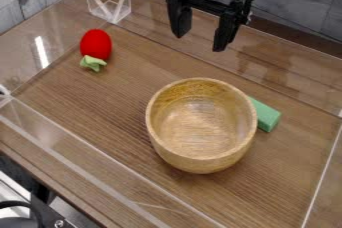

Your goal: Move the red fruit to the right

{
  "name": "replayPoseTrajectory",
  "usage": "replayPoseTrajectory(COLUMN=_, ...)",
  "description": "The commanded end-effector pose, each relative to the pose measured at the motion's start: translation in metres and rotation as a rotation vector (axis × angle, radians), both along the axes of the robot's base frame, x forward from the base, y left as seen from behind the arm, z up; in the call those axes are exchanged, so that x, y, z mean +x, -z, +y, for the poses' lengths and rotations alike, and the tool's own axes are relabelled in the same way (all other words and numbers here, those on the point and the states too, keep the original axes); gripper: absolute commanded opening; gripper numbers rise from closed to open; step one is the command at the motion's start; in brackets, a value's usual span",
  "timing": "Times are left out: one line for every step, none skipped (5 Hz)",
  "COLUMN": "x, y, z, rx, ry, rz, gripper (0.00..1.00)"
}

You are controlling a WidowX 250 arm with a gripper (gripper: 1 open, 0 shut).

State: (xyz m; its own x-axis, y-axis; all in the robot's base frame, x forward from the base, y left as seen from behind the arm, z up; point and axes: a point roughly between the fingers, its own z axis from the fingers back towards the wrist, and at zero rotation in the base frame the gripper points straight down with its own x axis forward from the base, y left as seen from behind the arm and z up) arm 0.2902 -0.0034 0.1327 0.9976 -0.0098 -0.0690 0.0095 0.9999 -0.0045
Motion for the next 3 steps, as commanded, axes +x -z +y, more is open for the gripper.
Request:
replayPoseTrajectory(x=-0.008, y=0.015, z=0.010, rx=-0.002, ry=0.000, rz=0.030, gripper=1.00)
replayPoseTrajectory(x=-0.009, y=0.013, z=0.053, rx=-0.001, ry=-0.099, rz=0.019, gripper=1.00)
replayPoseTrajectory(x=-0.008, y=0.010, z=0.099, rx=0.000, ry=-0.162, rz=-0.006, gripper=1.00)
